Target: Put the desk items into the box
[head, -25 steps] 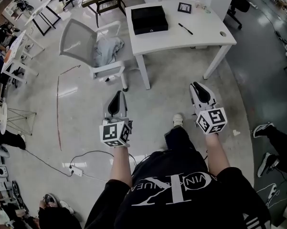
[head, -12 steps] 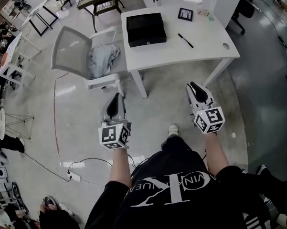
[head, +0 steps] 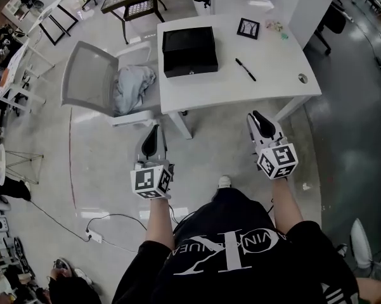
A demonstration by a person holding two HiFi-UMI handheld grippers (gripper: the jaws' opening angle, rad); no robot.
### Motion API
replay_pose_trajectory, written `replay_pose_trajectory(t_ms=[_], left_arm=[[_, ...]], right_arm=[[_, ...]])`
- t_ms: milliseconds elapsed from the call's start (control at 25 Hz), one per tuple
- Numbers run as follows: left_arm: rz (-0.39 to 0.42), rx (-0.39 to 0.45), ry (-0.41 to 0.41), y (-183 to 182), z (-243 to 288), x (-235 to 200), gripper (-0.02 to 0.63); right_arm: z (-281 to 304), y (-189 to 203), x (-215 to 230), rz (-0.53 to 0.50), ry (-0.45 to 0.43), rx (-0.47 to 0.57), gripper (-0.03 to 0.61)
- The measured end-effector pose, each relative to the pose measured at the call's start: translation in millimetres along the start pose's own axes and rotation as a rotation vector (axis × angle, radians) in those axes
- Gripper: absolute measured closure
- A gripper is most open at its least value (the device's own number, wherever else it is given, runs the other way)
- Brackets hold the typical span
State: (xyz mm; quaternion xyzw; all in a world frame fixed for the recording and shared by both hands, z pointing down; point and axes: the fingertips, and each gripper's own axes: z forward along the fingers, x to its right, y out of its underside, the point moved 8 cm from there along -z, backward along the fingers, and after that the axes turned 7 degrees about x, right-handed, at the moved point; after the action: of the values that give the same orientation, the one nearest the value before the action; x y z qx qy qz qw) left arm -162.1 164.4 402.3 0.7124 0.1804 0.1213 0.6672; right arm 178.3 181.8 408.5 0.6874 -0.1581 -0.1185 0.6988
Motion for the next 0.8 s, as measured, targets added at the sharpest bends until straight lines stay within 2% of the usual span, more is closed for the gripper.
replay_pose_trajectory(t_ms=[520, 800], left_arm=[[-0.001, 0.004, -0.027, 15.0, 84.0, 27.0, 0.603], [0.003, -0.019, -0.039, 24.1, 98.7, 30.1, 0.603]], right_arm=[[48.1, 7.7, 83.6, 0.008, -0.036, -0.029, 0.549], [61.3, 22.0, 102.1, 0.024, -0.043, -0.066, 0.549]])
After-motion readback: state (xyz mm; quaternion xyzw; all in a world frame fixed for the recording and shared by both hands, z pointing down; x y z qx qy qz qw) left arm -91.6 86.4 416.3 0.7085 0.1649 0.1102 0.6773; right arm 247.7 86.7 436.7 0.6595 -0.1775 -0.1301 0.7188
